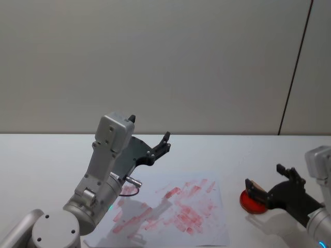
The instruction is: Use the one hand to pick up the stamp and affix it onto the A4 paper.
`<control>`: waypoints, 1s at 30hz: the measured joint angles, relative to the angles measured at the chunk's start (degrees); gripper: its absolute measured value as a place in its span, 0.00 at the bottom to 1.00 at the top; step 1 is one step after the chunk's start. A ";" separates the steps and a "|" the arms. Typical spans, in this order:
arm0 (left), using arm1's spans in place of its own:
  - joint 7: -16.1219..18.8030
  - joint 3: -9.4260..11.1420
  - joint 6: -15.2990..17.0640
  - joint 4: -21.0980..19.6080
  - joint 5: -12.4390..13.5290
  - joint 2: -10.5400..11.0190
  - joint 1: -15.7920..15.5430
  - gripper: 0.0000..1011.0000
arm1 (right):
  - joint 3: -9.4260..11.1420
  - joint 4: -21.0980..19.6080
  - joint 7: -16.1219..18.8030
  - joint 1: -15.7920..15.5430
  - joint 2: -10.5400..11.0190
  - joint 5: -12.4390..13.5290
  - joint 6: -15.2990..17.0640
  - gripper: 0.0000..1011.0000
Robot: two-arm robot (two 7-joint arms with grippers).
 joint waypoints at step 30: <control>0.00 0.00 0.00 0.00 0.00 0.00 0.00 0.99 | -0.92 7.67 3.39 3.38 -1.81 -1.83 2.95 0.59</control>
